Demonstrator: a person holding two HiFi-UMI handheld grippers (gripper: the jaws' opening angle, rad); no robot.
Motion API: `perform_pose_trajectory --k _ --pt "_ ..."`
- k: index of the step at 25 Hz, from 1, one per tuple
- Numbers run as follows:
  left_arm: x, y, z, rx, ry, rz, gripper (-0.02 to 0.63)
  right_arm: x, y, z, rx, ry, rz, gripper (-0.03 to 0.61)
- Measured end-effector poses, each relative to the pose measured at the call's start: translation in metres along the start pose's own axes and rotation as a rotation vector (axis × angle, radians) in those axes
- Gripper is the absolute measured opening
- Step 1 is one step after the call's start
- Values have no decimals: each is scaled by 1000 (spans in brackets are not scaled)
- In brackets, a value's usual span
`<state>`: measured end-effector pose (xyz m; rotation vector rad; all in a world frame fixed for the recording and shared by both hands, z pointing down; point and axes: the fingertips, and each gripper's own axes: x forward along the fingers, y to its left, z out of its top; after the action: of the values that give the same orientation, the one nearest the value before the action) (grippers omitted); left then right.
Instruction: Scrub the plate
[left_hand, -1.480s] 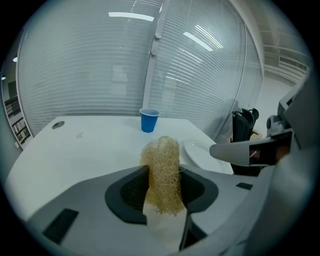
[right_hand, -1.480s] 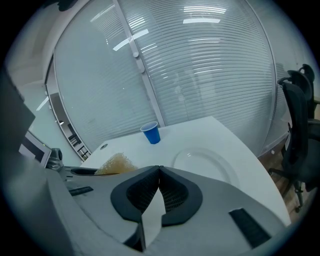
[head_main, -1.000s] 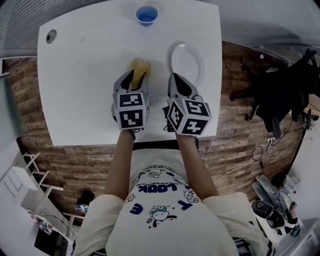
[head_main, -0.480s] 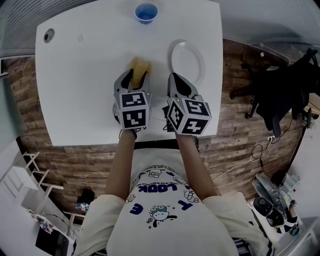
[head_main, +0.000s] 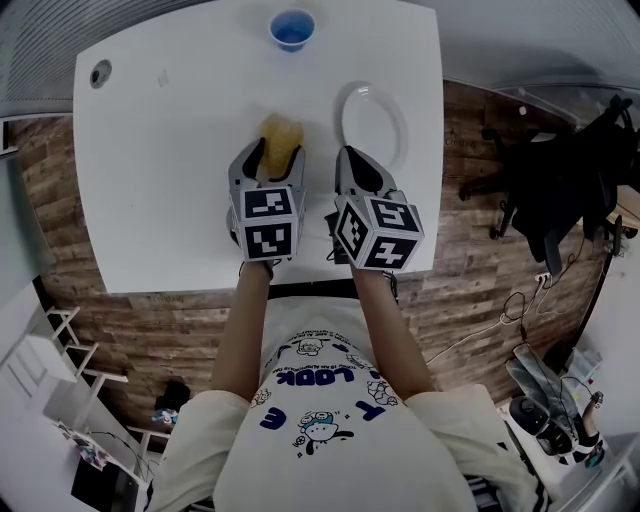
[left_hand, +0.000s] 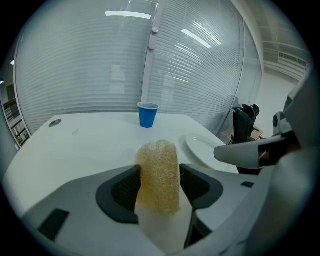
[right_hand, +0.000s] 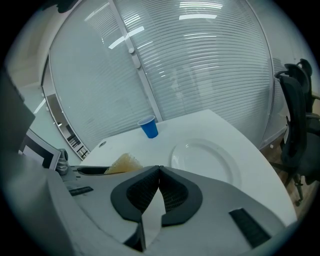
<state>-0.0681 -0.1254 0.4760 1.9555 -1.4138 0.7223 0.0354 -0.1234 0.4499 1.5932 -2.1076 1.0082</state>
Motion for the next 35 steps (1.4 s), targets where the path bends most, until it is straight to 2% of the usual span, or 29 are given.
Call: perform_pose_trajectory --k 16,27,31,35 --pt "-12 2 12 -66 -49 -27 267 -6 3 3 0 -21 -3 -6" --pt "-14 5 21 -25 -57 -29 267 -4 9 7 1 -25 2 -6" --pt "-13 -2 22 -18 -61 -55 324 -4 7 8 4 -29 -2 -6" --pt "-11 -8 22 1 -56 -66 327 -4 5 9 8 -31 -5 -6"
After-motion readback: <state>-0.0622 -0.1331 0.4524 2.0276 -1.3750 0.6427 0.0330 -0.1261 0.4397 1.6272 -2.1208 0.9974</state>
